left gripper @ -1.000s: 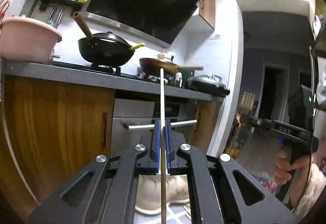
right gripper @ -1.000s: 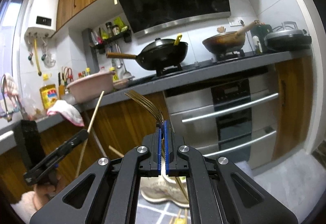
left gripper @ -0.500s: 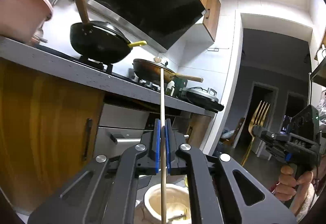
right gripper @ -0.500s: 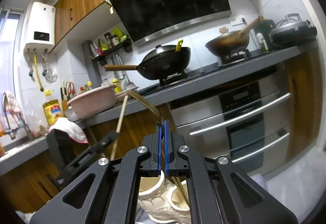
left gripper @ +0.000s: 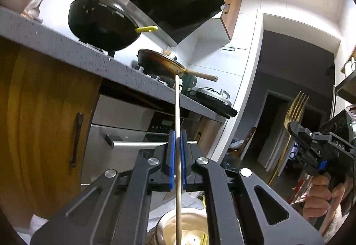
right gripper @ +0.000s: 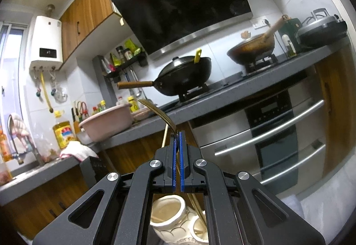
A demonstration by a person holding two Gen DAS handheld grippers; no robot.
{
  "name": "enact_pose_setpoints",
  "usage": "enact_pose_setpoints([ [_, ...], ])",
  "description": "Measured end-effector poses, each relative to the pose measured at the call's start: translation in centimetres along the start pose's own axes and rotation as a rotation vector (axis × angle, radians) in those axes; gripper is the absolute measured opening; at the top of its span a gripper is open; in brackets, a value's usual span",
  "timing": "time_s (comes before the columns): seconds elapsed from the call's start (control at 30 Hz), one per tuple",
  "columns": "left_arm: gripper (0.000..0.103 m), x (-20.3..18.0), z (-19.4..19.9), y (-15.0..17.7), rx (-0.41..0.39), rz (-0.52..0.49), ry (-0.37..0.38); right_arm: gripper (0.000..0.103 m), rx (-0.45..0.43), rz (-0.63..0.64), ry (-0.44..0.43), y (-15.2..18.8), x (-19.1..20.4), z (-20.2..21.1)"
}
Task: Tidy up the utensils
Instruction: 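Lift the chopstick and gold fork up over the ceramic holder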
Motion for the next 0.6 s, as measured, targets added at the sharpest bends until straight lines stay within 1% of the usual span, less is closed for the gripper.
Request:
enact_pose_setpoints([
  [0.13,0.004,0.2,0.1,0.5,0.012,0.008,0.014,0.003,0.025,0.023,0.022,1.0,-0.1,-0.7],
  [0.33,0.004,0.3,2.1,0.2,-0.002,0.032,0.055,0.003,0.074,0.013,0.054,2.8,-1.2,-1.2],
  [0.37,0.004,0.2,2.4,0.1,0.005,0.026,0.064,0.003,0.087,0.013,0.06,3.1,-1.5,-1.4],
  [0.43,0.004,-0.1,2.9,0.0,0.018,-0.003,0.052,0.003,0.101,0.011,0.075,3.7,-1.9,-1.4],
  [0.5,0.004,-0.4,3.5,0.0,0.03,-0.022,0.058,0.003,0.118,0.008,0.089,4.2,-2.3,-1.5],
  [0.6,0.004,-1.3,4.2,0.2,0.064,-0.069,0.057,0.003,0.136,-0.011,0.099,4.9,-3.0,-1.7],
])
Point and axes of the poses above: each gripper's, at about its wrist camera, not at the fingertips, and z roughly against the way its jaws point, x to its left, y to its underside, the point moved 2 cm from there along -z, roughly the way its jaws point, and after that the axes turned 11 degrees about -x, right-handed, at the moved point
